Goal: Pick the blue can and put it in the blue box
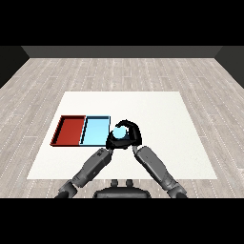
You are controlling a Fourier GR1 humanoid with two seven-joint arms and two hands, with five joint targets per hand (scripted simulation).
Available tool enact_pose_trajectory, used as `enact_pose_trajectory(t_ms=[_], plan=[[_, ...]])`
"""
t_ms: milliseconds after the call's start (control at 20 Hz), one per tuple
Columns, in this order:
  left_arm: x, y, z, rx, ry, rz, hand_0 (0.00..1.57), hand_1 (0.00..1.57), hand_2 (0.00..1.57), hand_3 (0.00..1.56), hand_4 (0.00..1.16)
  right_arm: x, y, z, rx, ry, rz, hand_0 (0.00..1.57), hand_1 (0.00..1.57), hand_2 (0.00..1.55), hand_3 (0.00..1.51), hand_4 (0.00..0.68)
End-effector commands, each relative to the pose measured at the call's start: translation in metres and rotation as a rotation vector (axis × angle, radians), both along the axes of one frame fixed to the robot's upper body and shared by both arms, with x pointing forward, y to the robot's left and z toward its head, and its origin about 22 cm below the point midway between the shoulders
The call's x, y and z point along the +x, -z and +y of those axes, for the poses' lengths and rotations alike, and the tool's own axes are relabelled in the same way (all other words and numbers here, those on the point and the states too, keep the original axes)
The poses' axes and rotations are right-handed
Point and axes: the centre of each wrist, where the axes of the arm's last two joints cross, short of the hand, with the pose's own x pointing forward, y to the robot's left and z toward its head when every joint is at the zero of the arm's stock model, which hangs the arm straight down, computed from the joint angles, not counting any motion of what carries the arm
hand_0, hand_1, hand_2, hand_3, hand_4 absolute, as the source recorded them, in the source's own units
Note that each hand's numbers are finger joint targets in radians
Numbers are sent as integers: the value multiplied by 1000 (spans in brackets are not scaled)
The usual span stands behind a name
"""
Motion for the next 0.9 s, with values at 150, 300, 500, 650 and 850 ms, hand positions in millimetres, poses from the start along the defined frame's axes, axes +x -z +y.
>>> enact_pose_trajectory(t_ms=[150, 300, 500, 650, 850], plan=[[8, 0, 3, -19, -29, -63, 1571, 1571, 1571, 1506, 1072, -2, 7, 11, 40, -15, 6, 1414, 1414, 1438, 1390, 588], [-4, -1, 0, -28, -45, -124, 1571, 1571, 1571, 1537, 1056, 4, -6, 17, 50, -82, 38, 1163, 1163, 1243, 1097, 397], [8, 4, -4, -18, -57, -127, 1571, 1571, 1571, 1535, 1122, 2, 1, -2, -66, -74, 25, 0, 0, 0, 0, 0], [5, 15, -1, -13, -68, -126, 1571, 1571, 1571, 1535, 1122, 3, 1, -2, -66, -74, 25, 0, 0, 0, 0, 0], [22, 9, 3, -3, -78, -131, 1571, 1571, 1571, 1520, 1133, -11, 18, -14, -61, -45, 14, 0, 0, 0, 0, 0]])
